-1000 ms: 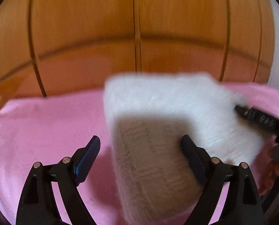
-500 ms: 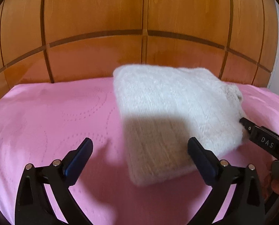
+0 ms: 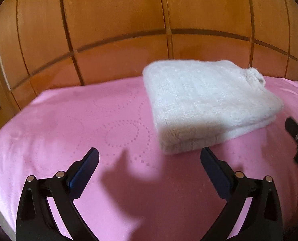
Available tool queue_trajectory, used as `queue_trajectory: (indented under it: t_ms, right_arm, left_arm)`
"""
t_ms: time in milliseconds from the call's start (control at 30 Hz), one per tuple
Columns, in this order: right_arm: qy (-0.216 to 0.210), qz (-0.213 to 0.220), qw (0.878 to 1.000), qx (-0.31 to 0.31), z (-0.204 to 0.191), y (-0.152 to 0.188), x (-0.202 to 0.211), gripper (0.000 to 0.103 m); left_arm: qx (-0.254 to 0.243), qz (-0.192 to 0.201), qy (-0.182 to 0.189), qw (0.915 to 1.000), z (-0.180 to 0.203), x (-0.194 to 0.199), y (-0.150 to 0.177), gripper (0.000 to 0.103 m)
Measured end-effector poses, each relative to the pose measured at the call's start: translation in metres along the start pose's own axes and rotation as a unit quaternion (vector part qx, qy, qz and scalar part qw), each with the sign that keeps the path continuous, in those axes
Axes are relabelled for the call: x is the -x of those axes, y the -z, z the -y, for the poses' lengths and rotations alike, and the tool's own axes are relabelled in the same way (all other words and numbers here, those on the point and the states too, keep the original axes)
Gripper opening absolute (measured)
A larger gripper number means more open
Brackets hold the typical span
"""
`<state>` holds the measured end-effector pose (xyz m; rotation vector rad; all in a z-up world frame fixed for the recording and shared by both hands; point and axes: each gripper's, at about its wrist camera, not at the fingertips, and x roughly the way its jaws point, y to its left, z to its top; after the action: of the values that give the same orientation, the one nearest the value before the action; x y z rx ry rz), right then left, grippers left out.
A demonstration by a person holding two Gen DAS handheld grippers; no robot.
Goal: Fold small clothes
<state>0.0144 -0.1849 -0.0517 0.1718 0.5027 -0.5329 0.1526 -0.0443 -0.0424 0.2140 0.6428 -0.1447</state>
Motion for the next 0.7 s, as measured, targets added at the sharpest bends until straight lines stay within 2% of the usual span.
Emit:
queue_trajectory:
  t_ms: [100,233,433,700]
  right_arm:
    - [-0.005,-0.011,1.0,0.016,-0.003,0.008,0.006,0.099]
    - [-0.008,-0.023,0.999,0.039,-0.006,0.018,0.018,0.099]
    - [-0.006,0.009,0.998,0.055,-0.008,0.002,0.051,0.099]
    - [-0.035,-0.006,0.998,0.045,-0.006,-0.001,0.065,0.099]
  left_arm:
    - [-0.014,0.026,0.001,0.9996,0.002,0.021,0.006,0.101]
    - [-0.021,0.025,0.017,0.9993,0.001,0.038,0.013,0.101]
    - [0.008,0.02,0.03,0.9993,-0.015,0.056,0.009,0.101]
    - [0.036,0.027,0.032,0.9985,-0.034,0.074,0.007,0.101]
